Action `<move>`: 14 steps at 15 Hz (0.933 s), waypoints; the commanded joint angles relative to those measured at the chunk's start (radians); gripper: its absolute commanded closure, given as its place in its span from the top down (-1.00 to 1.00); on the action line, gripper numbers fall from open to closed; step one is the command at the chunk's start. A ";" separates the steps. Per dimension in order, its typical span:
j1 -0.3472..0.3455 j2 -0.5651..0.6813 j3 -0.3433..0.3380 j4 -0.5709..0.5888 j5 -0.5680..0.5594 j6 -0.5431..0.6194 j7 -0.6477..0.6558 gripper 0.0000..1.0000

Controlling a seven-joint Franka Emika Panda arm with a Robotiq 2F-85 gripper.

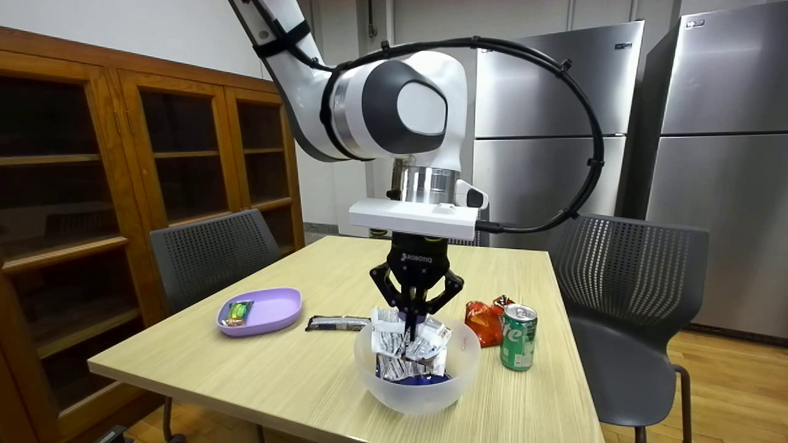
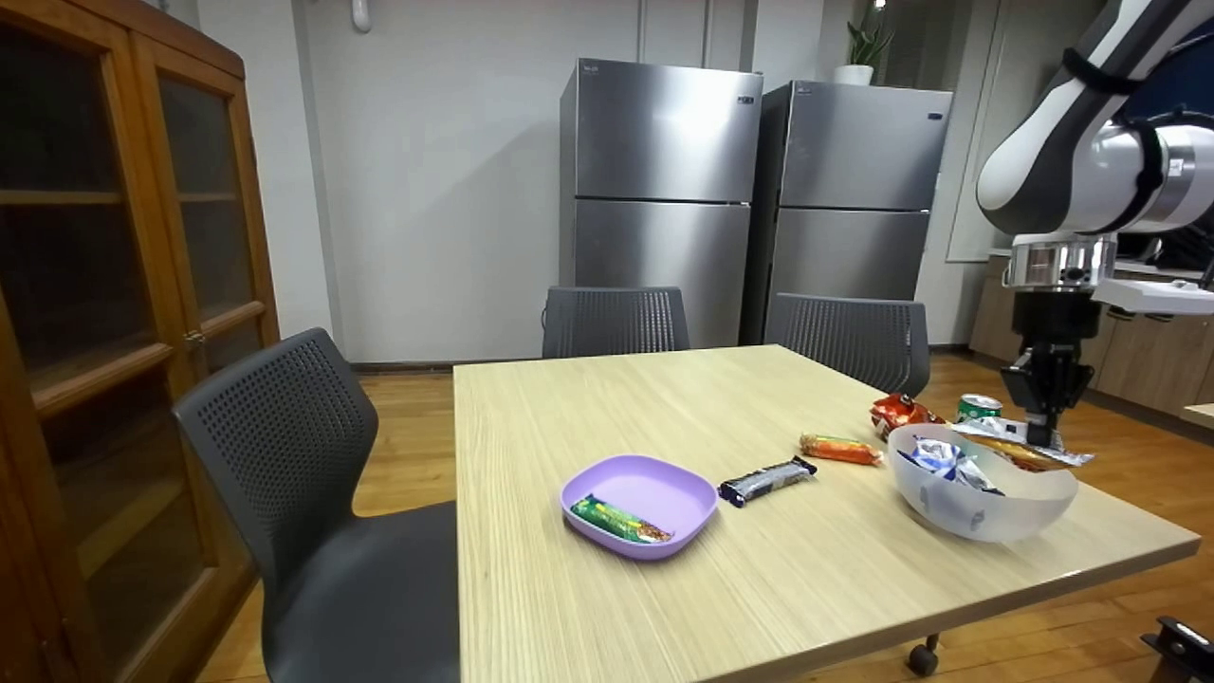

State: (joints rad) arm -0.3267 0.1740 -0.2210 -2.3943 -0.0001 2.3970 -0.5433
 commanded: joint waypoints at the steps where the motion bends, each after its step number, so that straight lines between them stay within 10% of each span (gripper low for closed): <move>1: 0.014 -0.002 -0.003 -0.001 -0.024 -0.008 0.057 -1.00; 7: 0.016 0.025 -0.002 0.023 -0.011 -0.013 0.112 -1.00; 8: 0.017 0.028 -0.005 0.027 -0.020 -0.017 0.130 -0.48; 14: 0.015 0.042 -0.008 0.051 -0.018 -0.025 0.174 0.28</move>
State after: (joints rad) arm -0.3207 0.2065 -0.2215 -2.3731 -0.0002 2.3970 -0.4146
